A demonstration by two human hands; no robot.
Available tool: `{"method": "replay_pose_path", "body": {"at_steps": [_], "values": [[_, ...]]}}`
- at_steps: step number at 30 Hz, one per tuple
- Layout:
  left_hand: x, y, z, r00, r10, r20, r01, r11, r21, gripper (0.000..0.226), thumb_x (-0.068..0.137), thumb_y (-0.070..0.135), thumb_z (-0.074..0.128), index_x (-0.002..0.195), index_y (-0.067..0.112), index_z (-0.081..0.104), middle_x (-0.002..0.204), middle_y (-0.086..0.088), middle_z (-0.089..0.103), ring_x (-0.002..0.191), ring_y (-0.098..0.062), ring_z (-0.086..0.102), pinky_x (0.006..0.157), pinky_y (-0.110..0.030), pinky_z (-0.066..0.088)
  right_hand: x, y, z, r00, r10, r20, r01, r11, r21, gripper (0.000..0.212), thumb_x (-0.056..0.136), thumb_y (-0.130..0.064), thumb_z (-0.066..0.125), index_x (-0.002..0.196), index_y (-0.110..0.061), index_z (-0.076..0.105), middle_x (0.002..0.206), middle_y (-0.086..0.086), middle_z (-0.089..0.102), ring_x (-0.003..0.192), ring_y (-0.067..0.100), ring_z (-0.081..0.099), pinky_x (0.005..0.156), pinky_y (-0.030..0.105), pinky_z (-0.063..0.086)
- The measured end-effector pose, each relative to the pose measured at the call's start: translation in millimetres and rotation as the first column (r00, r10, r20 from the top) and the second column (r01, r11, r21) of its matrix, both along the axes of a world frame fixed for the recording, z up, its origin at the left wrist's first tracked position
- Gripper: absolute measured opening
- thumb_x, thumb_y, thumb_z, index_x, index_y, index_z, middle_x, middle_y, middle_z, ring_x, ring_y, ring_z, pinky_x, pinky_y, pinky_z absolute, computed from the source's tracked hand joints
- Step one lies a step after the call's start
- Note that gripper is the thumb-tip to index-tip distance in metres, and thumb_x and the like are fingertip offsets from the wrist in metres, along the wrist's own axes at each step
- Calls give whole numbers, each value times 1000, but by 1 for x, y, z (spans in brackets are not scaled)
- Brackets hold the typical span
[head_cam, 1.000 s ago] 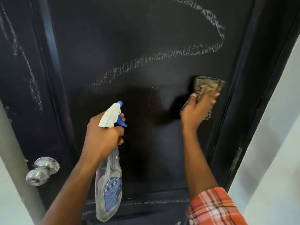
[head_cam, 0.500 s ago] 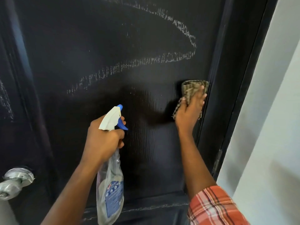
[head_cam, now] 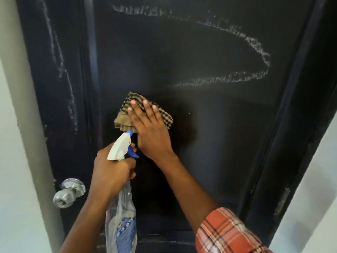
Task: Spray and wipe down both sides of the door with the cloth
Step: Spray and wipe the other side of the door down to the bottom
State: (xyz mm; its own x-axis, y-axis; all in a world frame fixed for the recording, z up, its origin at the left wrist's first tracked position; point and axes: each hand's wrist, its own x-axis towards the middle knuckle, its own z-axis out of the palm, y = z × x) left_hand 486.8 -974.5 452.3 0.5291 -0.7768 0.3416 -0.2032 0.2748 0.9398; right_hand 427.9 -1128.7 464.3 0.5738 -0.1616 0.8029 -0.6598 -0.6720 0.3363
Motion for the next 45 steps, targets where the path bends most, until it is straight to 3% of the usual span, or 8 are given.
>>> {"method": "replay_pose_path", "body": {"at_steps": [4, 11, 16, 21, 27, 36, 42, 45], "values": [[27, 11, 0, 1000, 0, 10, 0, 1000, 8, 36, 69, -19, 55, 83, 12, 68, 84, -22, 65, 53, -21, 53, 48, -28, 49, -38, -18, 7, 925, -63, 375, 50, 998, 43, 72, 76, -8, 50, 147, -8, 38, 154, 13, 35, 143, 37, 26, 119, 44, 9], [63, 21, -4, 997, -79, -14, 80, 996, 28, 38, 72, -20, 53, 88, 11, 68, 86, -25, 64, 54, -21, 54, 52, -31, 51, -120, -45, 17, 207, -331, 921, -171, 914, 367, 65, 98, -20, 43, 149, 10, 16, 157, 28, 12, 148, 41, 6, 120, 38, 3], [93, 38, -6, 998, -58, 30, 57, 998, 24, 37, 73, -20, 54, 87, 11, 68, 79, -22, 64, 48, -20, 54, 46, -22, 48, 10, -8, 21, 493, -181, 851, -98, 960, 261, 66, 89, -14, 50, 144, 14, 27, 151, 34, 24, 142, 50, 19, 118, 50, 12], [121, 57, 1, 997, 31, 64, -33, 999, 28, 37, 71, -16, 54, 81, 18, 67, 61, -14, 62, 42, -17, 53, 42, -22, 45, 129, 38, 9, 967, 4, 255, -19, 998, 53, 71, 81, -11, 48, 150, -10, 30, 159, 9, 24, 148, 34, 13, 121, 47, 7], [142, 67, 3, 996, 18, 84, -20, 999, 27, 38, 72, -17, 55, 83, 16, 69, 68, -14, 65, 40, -22, 54, 46, -29, 48, 89, 17, 12, 897, -133, 422, 99, 990, 102, 68, 79, -13, 40, 147, -6, 37, 154, 14, 34, 143, 38, 28, 119, 45, 9], [157, 71, 6, 996, -3, 84, 3, 1000, 3, 37, 76, -17, 56, 96, 12, 67, 74, -17, 63, 43, -21, 56, 43, -15, 47, 8, -10, 53, 292, -350, 890, -98, 915, 392, 65, 100, -22, 40, 150, 7, 13, 160, 21, 8, 148, 42, 3, 119, 46, 5], [153, 64, 8, 993, 3, 118, -3, 1000, 7, 37, 76, -15, 58, 91, 18, 66, 69, -18, 62, 44, -21, 57, 43, -16, 48, 116, 18, 53, 884, -64, 462, 10, 993, 118, 69, 88, -16, 53, 150, -3, 27, 159, 16, 23, 146, 41, 13, 120, 52, 9], [141, 54, 11, 994, -29, 106, 28, 1000, 11, 38, 73, -15, 57, 90, 17, 68, 69, -18, 63, 44, -21, 57, 46, -25, 48, 115, 12, 40, 990, -41, 137, 43, 999, -8, 65, 89, -15, 50, 151, -14, 31, 160, 3, 23, 149, 30, 12, 121, 48, 9]]}}
